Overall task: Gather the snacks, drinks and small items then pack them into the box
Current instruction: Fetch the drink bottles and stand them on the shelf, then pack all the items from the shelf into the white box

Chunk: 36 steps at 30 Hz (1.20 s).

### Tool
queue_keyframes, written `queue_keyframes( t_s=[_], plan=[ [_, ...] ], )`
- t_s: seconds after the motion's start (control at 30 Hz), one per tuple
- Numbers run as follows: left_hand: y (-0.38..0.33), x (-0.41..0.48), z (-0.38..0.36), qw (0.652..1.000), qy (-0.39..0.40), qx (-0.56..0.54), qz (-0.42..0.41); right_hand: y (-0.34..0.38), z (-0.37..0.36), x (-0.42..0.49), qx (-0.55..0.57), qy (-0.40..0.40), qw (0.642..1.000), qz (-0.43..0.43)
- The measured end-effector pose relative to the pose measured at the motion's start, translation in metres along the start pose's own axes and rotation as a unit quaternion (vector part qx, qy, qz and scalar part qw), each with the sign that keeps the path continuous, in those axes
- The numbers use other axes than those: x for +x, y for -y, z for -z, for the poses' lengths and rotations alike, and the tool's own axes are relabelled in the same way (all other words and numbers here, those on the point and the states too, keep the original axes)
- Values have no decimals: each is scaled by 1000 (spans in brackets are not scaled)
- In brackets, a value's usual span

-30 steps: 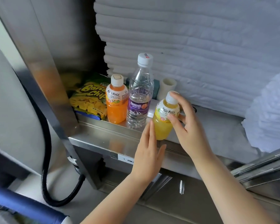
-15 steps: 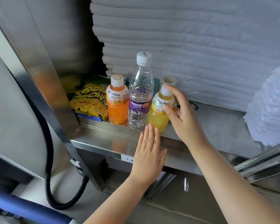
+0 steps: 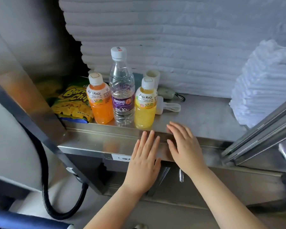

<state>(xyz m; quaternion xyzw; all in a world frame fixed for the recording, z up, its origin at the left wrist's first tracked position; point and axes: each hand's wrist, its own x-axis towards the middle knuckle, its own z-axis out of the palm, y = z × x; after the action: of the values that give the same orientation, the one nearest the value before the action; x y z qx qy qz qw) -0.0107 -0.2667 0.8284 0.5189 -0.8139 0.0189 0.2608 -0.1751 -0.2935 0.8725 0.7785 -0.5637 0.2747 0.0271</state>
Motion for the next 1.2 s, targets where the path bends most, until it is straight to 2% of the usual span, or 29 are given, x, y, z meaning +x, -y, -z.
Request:
queue_keyframes(
  t_s=[0.03, 0.1, 0.2, 0.33, 0.5, 0.67, 0.77, 0.93, 1.2],
  plan=[
    [-4, -3, -5, 1000, 20, 13, -8, -7, 0, -8, -54, 9, 998, 10],
    [-11, -7, -10, 997, 57, 46, -8, -14, 3, -20, -91, 28, 995, 10],
    [-23, -6, -11, 997, 63, 47, 22, -18, 11, -30, -81, 50, 995, 5],
    [-57, -2, -5, 999, 41, -3, 30, -29, 38, -62, -53, 84, 995, -23],
    [-143, -10, 5, 993, 31, -91, -72, -56, 107, -143, -3, 25, 996, -90],
    [-259, -28, -2, 970, 49, -173, -163, -104, 184, -253, -34, -9, 980, -194],
    [-325, -43, -18, 956, 83, -182, -217, -130, 223, -321, -64, -28, 959, -273],
    [-419, -69, -46, 927, 144, -189, -291, -157, 268, -432, -87, -67, 900, -422],
    [-550, -87, -111, 864, 267, -190, -382, -201, 301, -553, -91, -84, 819, -560]
  ],
)
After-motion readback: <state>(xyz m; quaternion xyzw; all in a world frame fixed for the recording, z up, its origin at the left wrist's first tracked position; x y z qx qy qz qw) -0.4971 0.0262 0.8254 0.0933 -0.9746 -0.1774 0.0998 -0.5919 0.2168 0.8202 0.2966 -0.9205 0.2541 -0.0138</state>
